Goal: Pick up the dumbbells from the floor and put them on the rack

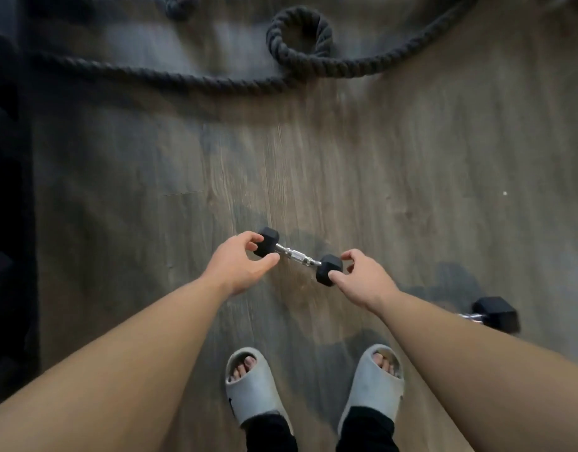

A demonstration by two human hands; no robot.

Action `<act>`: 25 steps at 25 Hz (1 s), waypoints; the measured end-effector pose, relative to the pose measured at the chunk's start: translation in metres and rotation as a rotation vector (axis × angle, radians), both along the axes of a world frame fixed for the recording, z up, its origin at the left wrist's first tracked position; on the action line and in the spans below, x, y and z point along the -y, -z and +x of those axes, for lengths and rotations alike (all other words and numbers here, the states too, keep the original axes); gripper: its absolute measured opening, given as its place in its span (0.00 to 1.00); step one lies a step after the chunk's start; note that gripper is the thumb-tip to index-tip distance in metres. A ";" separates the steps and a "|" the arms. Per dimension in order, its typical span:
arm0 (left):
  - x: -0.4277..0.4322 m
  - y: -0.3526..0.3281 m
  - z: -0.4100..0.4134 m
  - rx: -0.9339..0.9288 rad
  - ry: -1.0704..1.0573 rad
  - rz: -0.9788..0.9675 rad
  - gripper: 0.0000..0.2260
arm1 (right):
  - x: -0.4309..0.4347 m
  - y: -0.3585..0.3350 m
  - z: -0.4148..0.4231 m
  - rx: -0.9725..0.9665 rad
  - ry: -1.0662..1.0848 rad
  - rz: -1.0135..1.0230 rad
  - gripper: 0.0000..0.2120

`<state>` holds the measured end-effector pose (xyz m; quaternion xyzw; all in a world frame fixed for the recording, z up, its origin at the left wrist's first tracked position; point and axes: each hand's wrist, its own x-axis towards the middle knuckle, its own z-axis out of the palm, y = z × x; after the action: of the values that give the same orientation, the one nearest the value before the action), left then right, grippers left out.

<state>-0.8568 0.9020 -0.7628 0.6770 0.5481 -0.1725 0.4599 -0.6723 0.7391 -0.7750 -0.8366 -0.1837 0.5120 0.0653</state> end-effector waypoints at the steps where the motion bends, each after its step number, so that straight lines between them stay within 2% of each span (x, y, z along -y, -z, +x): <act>1: 0.000 0.026 0.000 -0.011 0.003 0.003 0.26 | 0.002 0.027 -0.002 0.015 0.009 -0.014 0.28; 6: -0.009 0.133 0.014 -0.052 0.061 0.070 0.38 | 0.000 0.127 -0.011 0.031 0.142 -0.028 0.35; 9: -0.012 0.177 0.025 -0.062 0.059 0.081 0.38 | -0.002 0.163 -0.012 0.010 0.216 -0.002 0.38; 11: -0.018 0.194 0.028 -0.053 0.050 0.071 0.34 | -0.001 0.177 -0.008 0.031 0.223 0.007 0.33; 13: -0.026 0.195 0.026 -0.049 0.017 0.044 0.28 | 0.002 0.182 -0.007 0.040 0.247 0.038 0.22; 15: -0.027 0.180 0.021 -0.046 -0.012 0.017 0.23 | 0.003 0.173 -0.010 0.048 0.282 0.063 0.17; 19: -0.011 0.116 0.004 -0.023 -0.104 0.014 0.21 | 0.011 0.115 -0.022 0.051 0.278 0.080 0.15; 22: -0.009 0.035 -0.012 -0.007 -0.153 0.000 0.24 | 0.010 0.036 -0.032 0.046 0.254 0.098 0.13; 25: -0.022 -0.067 -0.026 -0.011 -0.234 0.042 0.26 | -0.009 -0.061 -0.041 0.028 0.239 0.139 0.16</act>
<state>-0.8832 0.9243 -0.6956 0.6171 0.6293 -0.1100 0.4595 -0.7137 0.7476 -0.7141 -0.8530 -0.1188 0.4749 0.1810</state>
